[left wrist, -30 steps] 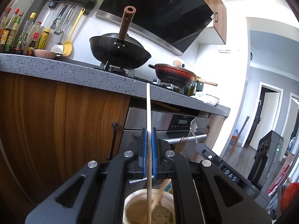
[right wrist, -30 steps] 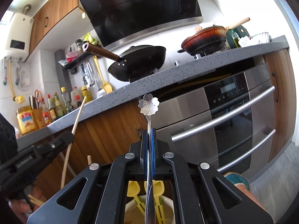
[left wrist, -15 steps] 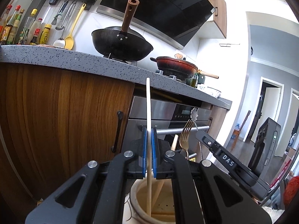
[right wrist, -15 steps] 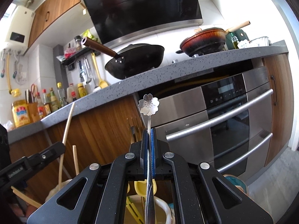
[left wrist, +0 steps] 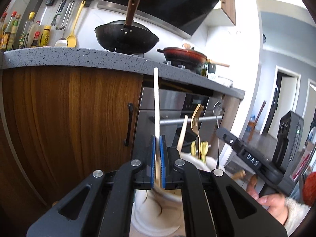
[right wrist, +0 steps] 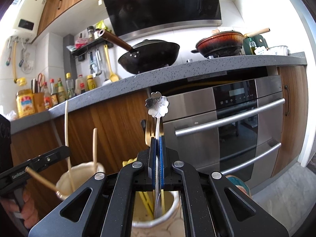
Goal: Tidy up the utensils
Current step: 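Open the left tool to drop the chopstick while the right tool releases the spoon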
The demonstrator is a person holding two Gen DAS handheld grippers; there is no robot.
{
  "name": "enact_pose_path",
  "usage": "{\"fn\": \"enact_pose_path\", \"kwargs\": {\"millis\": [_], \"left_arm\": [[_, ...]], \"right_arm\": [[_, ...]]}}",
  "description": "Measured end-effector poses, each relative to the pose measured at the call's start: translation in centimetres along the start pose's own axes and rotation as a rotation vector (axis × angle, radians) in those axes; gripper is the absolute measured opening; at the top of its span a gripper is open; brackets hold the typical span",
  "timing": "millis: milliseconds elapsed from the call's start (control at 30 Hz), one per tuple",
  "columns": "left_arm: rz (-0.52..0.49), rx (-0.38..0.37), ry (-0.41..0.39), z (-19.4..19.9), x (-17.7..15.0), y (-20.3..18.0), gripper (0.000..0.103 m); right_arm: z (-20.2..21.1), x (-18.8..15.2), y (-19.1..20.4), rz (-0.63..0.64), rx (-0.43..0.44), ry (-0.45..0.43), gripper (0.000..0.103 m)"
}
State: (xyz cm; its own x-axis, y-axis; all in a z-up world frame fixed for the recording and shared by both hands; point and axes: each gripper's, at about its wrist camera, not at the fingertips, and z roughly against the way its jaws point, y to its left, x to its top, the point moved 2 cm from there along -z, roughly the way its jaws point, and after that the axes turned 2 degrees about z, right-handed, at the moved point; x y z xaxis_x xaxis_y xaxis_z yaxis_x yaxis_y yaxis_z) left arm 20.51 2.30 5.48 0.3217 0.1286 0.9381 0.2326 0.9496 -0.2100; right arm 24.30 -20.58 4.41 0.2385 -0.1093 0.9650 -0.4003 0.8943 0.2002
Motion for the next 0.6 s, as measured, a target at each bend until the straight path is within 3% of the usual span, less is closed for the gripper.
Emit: {"fn": "enact_pose_path", "kwargs": {"millis": [467,600], "left_arm": [[-0.02,0.048,0.073,1.4,-1.1,-0.1,0.005],[-0.007,0.054,0.085,1.4,-1.4,0.0,0.01]], "right_arm": [[2.2,-1.6,0.0,0.003,0.029,0.07,0.004],[2.2,-1.7,0.0,0.004,0.03,0.073,0.004]]}}
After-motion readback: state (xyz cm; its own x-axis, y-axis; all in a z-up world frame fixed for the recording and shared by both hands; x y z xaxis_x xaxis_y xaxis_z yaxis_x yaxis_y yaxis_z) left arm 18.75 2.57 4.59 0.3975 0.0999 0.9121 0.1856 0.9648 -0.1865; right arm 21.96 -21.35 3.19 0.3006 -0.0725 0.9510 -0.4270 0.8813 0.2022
